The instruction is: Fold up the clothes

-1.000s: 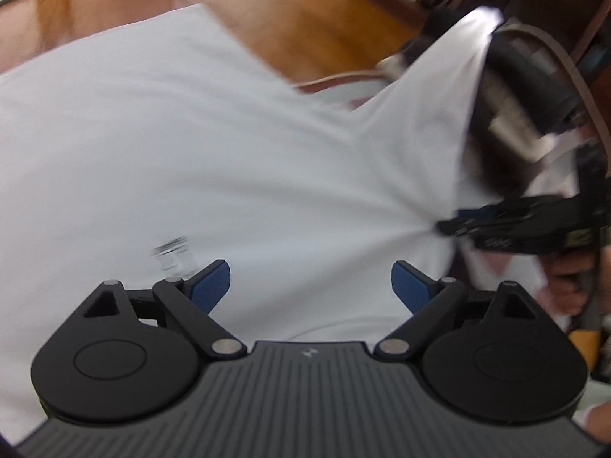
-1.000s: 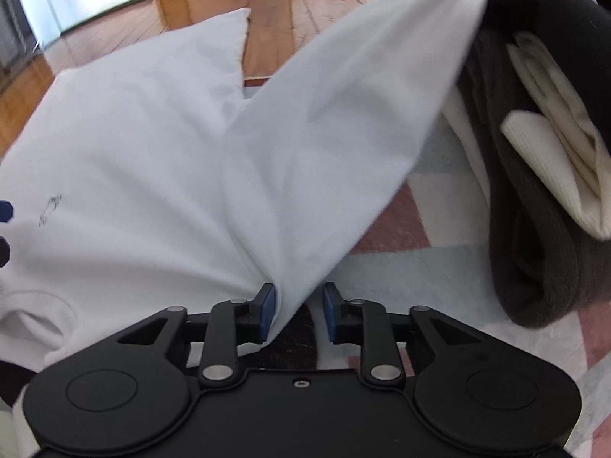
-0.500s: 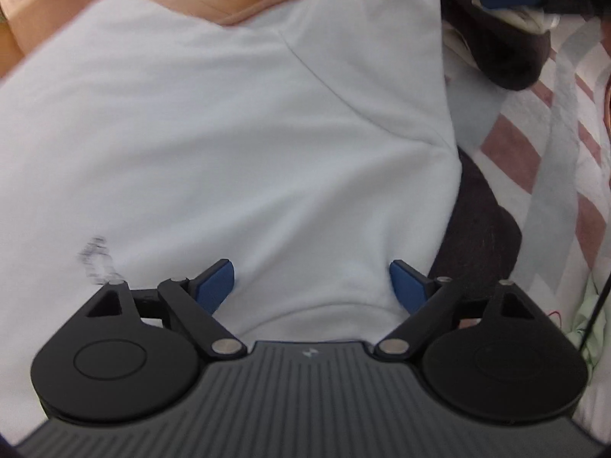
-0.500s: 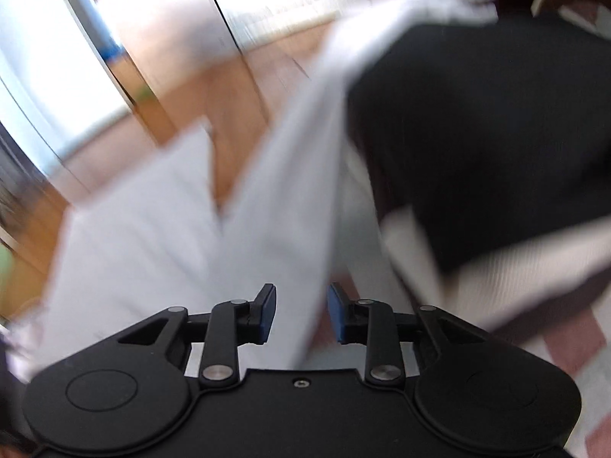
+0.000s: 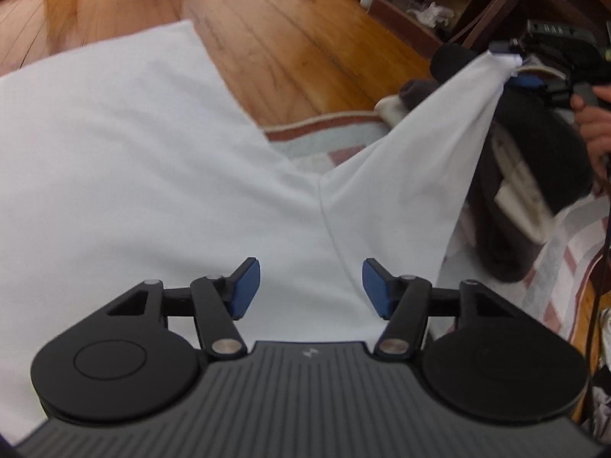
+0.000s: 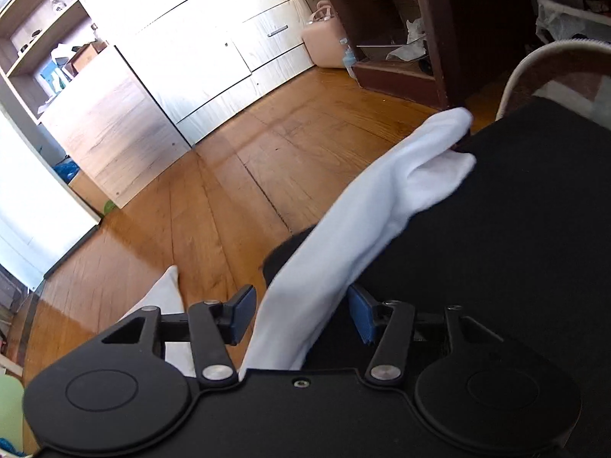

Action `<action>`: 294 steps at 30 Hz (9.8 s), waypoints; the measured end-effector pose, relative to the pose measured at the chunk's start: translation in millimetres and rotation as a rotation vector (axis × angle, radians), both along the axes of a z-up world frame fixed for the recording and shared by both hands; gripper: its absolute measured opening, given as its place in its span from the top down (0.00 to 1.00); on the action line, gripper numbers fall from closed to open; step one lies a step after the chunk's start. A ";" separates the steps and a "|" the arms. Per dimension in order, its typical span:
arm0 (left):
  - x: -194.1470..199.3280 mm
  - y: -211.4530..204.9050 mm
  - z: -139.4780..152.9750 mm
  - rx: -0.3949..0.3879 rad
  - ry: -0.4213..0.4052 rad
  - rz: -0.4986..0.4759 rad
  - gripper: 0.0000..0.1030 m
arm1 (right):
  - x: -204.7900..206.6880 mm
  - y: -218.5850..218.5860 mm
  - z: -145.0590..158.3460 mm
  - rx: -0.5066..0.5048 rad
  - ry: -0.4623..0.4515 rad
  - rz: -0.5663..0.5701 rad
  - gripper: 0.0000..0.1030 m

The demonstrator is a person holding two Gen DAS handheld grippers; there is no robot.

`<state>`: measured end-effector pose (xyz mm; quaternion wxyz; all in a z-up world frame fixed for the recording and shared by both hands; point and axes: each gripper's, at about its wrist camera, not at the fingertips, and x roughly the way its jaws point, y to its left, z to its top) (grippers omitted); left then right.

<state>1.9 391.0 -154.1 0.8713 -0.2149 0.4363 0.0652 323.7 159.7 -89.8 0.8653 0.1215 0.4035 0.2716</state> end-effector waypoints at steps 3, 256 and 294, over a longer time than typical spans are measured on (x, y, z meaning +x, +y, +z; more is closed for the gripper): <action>-5.1 5.4 -10.6 0.010 0.045 0.028 0.47 | -13.5 8.3 -2.8 -0.119 -0.124 0.024 0.89; -267.1 214.2 -76.4 -0.484 0.043 0.846 0.52 | -430.3 266.2 -130.5 -0.430 -0.572 1.446 0.57; -211.3 175.8 -65.1 -0.183 0.220 0.621 0.25 | -321.0 193.9 -121.6 -0.386 -0.189 0.822 0.69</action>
